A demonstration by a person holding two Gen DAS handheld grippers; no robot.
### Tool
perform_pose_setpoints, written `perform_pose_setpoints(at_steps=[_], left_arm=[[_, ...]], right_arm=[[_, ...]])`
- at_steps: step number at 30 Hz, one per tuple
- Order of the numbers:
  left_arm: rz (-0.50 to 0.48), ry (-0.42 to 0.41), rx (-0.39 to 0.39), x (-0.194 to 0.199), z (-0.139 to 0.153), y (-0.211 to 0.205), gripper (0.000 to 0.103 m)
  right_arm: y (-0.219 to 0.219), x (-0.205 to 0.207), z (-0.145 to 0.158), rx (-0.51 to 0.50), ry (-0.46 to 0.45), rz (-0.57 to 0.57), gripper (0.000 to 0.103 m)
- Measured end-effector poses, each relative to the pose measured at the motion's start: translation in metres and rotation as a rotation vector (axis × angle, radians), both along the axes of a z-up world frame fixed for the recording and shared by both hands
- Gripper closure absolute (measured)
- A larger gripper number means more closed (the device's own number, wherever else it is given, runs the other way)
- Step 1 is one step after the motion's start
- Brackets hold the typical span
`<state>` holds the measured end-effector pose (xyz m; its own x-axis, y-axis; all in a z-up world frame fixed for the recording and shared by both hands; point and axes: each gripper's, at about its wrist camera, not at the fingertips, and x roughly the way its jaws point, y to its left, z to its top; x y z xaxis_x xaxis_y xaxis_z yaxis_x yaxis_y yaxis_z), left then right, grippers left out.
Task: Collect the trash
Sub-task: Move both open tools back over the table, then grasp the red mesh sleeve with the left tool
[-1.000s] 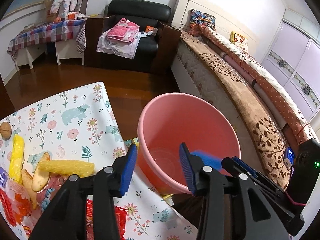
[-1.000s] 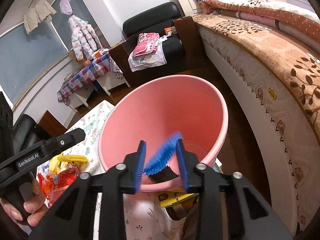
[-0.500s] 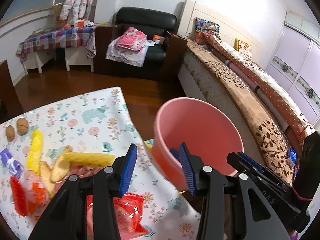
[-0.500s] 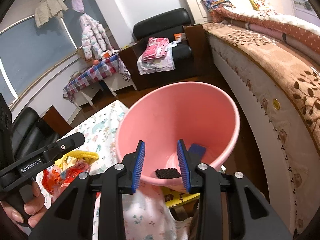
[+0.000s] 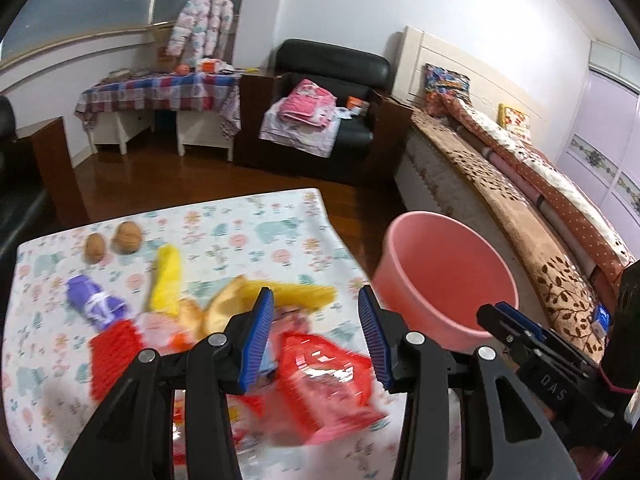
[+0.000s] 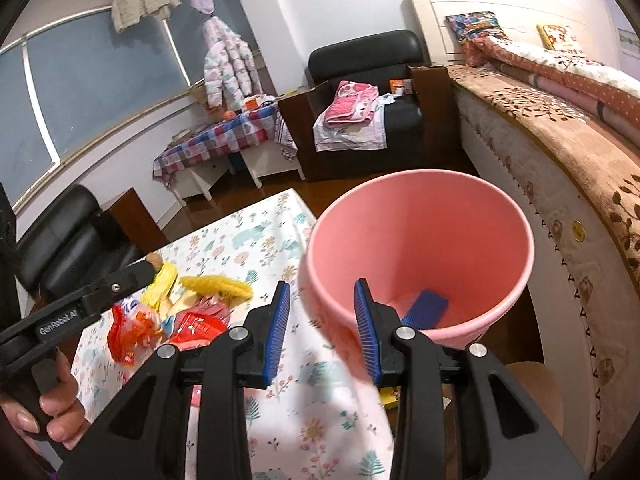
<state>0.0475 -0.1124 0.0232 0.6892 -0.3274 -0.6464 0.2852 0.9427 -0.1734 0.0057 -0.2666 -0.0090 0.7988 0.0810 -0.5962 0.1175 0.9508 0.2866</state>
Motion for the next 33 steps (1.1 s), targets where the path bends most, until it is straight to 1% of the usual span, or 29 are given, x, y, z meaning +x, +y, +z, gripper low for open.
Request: perform_pose_setpoints(at_steps=[6,8,11,16,20,23,27,30,33], left_arm=[[0.076,-0.031,0.033,-0.019,-0.002,0.046,0.060],[0.104,-0.031,0.041,-0.025,-0.004,0.064,0.056],[0.139,-0.023,0.050,-0.035,-0.009,0.085,0.056],[0.201,-0.011,0.099,-0.051,-0.020,0.116,0.055],[0.239,0.017,0.134,-0.058,-0.033,0.134,0.055],[0.263,0.039,0.137,-0.059,-0.040,0.144,0.055],[0.267,0.058,0.151,-0.055,-0.049,0.148,0.055],[0.235,0.064,0.169,-0.054,-0.052,0.143,0.055],[0.200,0.066,0.208,-0.052,-0.057,0.135,0.055]], right_arm=[[0.015,-0.002,-0.002,-0.023,0.009,0.045,0.069],[0.019,-0.002,-0.002,-0.033,0.012,0.063,0.069],[0.027,-0.002,-0.003,-0.031,0.018,0.087,0.069],[0.036,-0.003,-0.007,-0.022,0.039,0.124,0.069],[0.047,-0.003,-0.008,-0.022,0.044,0.173,0.069],[0.055,-0.003,-0.008,-0.031,0.049,0.215,0.069],[0.066,-0.005,-0.010,-0.050,0.062,0.273,0.069],[0.071,-0.006,-0.010,-0.053,0.068,0.299,0.069],[0.071,-0.007,-0.010,-0.052,0.072,0.298,0.069]])
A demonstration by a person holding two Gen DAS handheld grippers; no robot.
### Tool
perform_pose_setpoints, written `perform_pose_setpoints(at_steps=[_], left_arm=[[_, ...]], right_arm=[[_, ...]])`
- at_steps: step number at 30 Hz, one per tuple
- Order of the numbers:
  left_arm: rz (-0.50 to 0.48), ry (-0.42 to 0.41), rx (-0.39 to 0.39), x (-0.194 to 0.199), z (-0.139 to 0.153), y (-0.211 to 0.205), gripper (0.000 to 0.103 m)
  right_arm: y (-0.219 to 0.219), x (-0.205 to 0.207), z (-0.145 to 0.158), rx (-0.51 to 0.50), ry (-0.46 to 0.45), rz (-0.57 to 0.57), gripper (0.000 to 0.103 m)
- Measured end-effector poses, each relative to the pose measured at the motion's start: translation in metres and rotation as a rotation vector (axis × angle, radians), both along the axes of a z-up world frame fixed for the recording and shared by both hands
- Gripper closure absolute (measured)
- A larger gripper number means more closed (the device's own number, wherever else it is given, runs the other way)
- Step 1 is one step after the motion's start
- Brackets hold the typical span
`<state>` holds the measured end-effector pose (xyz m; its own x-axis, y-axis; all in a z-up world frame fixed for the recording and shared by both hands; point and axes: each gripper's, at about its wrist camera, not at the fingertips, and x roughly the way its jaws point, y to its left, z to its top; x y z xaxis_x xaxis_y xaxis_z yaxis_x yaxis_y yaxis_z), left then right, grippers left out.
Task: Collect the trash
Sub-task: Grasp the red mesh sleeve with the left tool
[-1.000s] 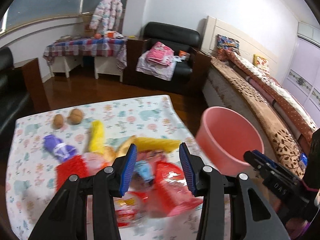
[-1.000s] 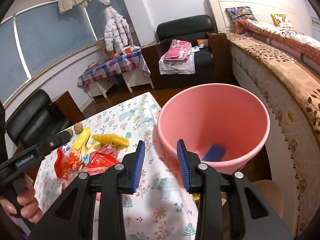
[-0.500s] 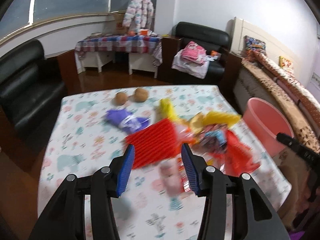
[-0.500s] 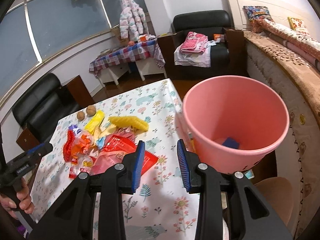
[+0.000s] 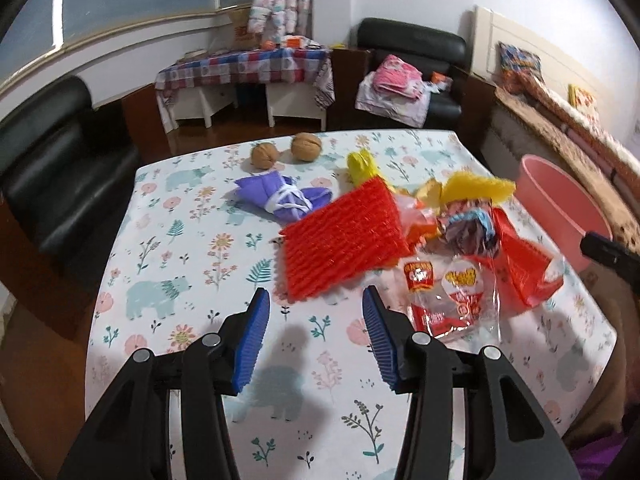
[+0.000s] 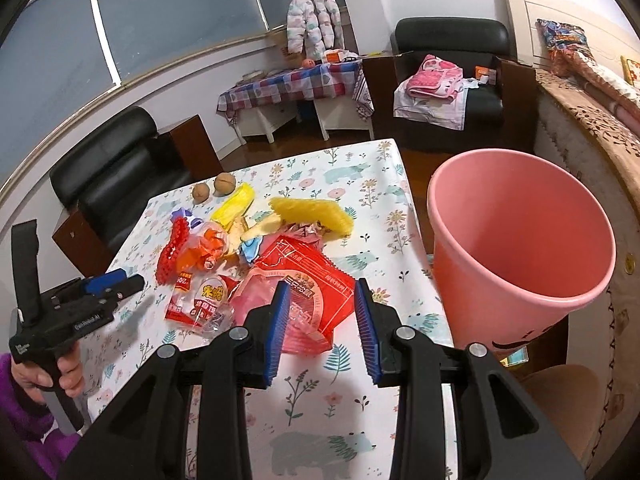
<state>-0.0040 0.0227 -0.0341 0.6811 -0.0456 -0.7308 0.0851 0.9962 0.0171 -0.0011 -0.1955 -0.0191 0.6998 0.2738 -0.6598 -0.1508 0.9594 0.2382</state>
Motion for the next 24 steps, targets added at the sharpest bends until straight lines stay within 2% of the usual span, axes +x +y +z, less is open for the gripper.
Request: perform_pose_setpoints(at_steps=[6,12,15,17,19,23,24], left_arm=[[-0.047,-0.014,0.091,0.012,-0.007,-0.016,0.055],[-0.106,0.038,0.086,0.031,-0.012,-0.022,0.055],[-0.117,0.024,0.103,0.035,-0.012,-0.024,0.056],[-0.116,0.014,0.116,0.038,-0.012,-0.024,0.074],[-0.120,0.015,0.111,0.039,-0.011,-0.023,0.078],[-0.135,0.008,0.105,0.037,-0.011,-0.023,0.092],[-0.135,0.008,0.100,0.036,-0.011,-0.023,0.093]], right_arm=[[0.000,0.001,-0.002,-0.002,0.016,0.009,0.069],[0.001,0.001,-0.003,-0.007,0.023,0.021,0.069],[0.000,0.002,-0.004,-0.003,0.029,0.023,0.069],[-0.001,0.003,-0.006,0.001,0.034,0.025,0.069],[-0.001,0.004,-0.007,0.002,0.038,0.027,0.069],[-0.002,0.005,-0.009,0.007,0.044,0.031,0.069],[-0.002,0.006,-0.010,0.009,0.047,0.033,0.069]])
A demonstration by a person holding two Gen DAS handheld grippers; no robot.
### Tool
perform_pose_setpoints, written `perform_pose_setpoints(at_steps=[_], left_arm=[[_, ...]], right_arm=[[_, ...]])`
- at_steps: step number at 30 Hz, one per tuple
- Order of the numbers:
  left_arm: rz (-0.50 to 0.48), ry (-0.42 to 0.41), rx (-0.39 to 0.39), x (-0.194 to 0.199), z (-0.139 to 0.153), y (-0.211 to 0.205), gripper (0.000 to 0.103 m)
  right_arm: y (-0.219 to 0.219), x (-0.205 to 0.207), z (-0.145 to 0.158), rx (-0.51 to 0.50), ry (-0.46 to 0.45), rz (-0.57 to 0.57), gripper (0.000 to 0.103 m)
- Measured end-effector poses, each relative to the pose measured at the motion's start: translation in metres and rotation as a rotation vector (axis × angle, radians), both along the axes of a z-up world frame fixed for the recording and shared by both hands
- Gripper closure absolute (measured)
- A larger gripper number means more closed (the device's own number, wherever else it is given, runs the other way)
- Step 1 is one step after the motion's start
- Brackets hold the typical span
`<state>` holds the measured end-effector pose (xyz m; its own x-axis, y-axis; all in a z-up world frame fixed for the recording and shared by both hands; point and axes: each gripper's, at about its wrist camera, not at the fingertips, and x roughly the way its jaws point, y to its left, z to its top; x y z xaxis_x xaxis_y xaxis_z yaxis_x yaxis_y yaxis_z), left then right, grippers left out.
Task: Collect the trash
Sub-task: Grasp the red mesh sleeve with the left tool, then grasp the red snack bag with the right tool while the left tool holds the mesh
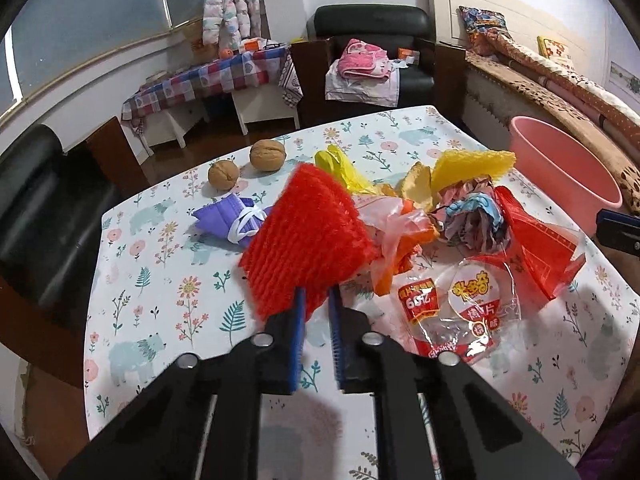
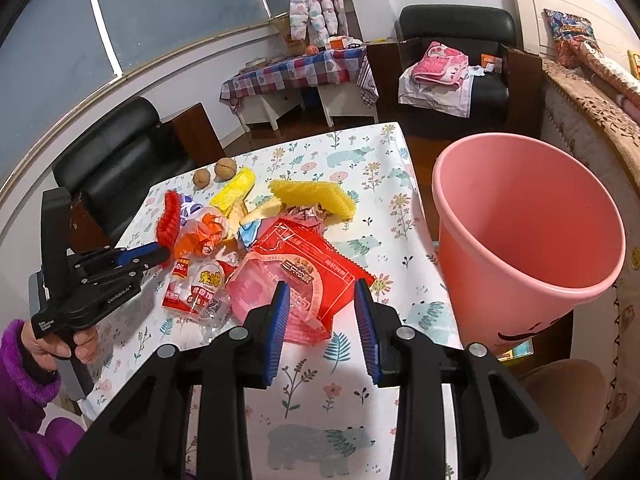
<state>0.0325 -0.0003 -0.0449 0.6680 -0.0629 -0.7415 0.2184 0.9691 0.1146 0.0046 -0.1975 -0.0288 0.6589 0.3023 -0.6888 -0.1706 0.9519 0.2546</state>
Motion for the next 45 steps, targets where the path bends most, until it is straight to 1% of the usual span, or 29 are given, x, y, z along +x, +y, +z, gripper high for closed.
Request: perform_pose_setpoints(at_steps=[5,11,16,26,29,35,39,41,42,43,45], left_arm=[[-0.003,-0.011,-0.060,-0.005,0.010,0.005,0.094],[0.018,-0.011,-0.154,-0.010,0.024,0.015,0.094],[0.032,-0.013,-0.209,-0.014,0.030,0.020,0.095],[0.034,-0.019,-0.257,-0.022,0.038,0.023,0.095],[0.041,-0.015,-0.266,-0.023,0.038,0.025,0.095],[0.046,-0.008,-0.271,-0.022,0.037,0.027,0.095],[0.049,-0.003,-0.275,-0.022,0.035,0.028,0.095],[0.048,0.002,-0.279,-0.021,0.034,0.028,0.095],[0.048,0.004,-0.280,-0.021,0.034,0.027,0.095],[0.047,0.005,-0.280,-0.020,0.034,0.027,0.095],[0.045,0.004,-0.278,-0.020,0.034,0.025,0.095]], right_arm=[[0.001,0.000,-0.001,0.009,-0.001,0.017,0.069],[0.004,0.000,-0.002,0.026,-0.004,0.049,0.069],[0.007,0.000,-0.003,0.024,-0.001,0.070,0.069],[0.016,0.005,-0.010,0.008,0.034,0.101,0.069],[0.024,0.006,-0.011,-0.025,0.032,0.122,0.069],[0.031,0.013,-0.016,-0.105,0.018,0.116,0.069],[0.035,0.015,-0.021,-0.116,0.033,0.152,0.069],[0.038,0.014,-0.022,-0.114,0.032,0.172,0.079],[0.039,0.014,-0.022,-0.117,0.035,0.181,0.088],[0.040,0.014,-0.023,-0.116,0.036,0.188,0.094],[0.040,0.012,-0.022,-0.108,0.030,0.197,0.100]])
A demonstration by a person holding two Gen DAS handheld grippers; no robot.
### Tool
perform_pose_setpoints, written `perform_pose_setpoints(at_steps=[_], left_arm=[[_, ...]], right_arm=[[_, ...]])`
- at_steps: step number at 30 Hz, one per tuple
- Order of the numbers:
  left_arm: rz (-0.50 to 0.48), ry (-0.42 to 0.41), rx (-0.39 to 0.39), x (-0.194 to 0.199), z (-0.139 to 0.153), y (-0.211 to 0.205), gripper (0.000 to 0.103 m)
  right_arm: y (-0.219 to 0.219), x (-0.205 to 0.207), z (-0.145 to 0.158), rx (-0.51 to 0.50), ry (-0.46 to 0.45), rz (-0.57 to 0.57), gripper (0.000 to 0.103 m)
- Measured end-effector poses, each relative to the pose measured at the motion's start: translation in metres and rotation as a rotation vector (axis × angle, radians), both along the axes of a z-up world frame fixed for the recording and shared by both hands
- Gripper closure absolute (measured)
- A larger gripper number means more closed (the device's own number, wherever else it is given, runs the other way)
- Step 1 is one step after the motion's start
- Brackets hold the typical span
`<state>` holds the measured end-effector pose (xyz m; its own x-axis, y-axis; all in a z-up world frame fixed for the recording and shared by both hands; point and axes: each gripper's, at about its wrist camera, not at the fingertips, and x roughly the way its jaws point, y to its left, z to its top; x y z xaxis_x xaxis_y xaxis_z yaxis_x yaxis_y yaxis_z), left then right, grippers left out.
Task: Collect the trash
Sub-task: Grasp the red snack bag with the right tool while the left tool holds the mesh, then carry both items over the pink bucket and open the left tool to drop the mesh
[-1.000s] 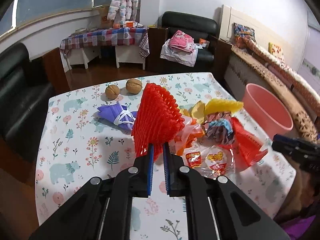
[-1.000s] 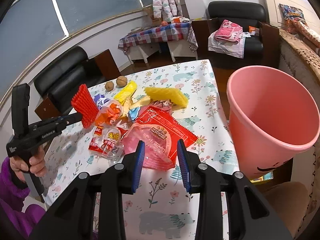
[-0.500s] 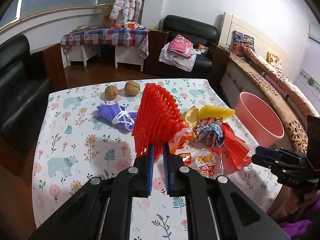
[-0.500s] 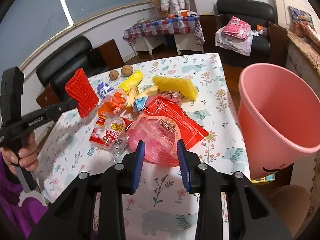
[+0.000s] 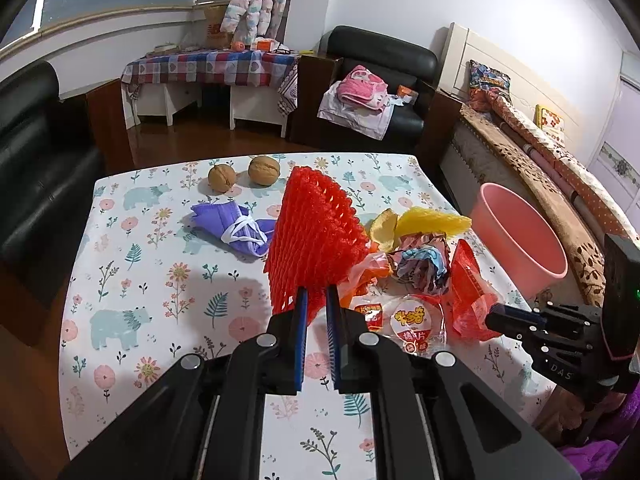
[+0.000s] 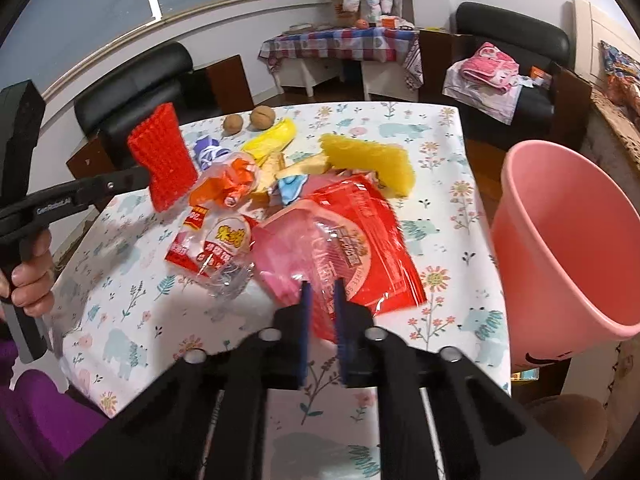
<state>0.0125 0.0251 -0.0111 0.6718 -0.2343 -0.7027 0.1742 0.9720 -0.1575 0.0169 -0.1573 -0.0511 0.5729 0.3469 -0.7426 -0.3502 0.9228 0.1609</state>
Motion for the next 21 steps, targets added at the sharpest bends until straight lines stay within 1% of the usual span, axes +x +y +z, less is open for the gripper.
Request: perform_pose_setpoints(at_steps=[5,8,12,17,21], left_arm=[[-0.006,-0.005,-0.002,0.002,0.004,-0.003,0.095],[-0.016,-0.015,-0.001,0.003,0.008,-0.007,0.095],[-0.038,-0.035,-0.002,0.004,0.017,-0.016,0.095],[-0.084,-0.066,-0.012,0.007,0.031,-0.037,0.095],[-0.142,-0.093,-0.024,0.011,0.043,-0.062,0.095]], right_arm=[[-0.004,-0.003,0.009,0.043,-0.026,-0.003,0.102],[-0.013,-0.006,0.021,0.093,-0.060,-0.019,0.102],[-0.024,-0.009,0.038,0.124,-0.115,-0.052,0.102],[-0.044,-0.009,0.058,0.148,-0.173,-0.115,0.102],[-0.065,-0.007,0.065,0.159,-0.201,-0.187,0.102]])
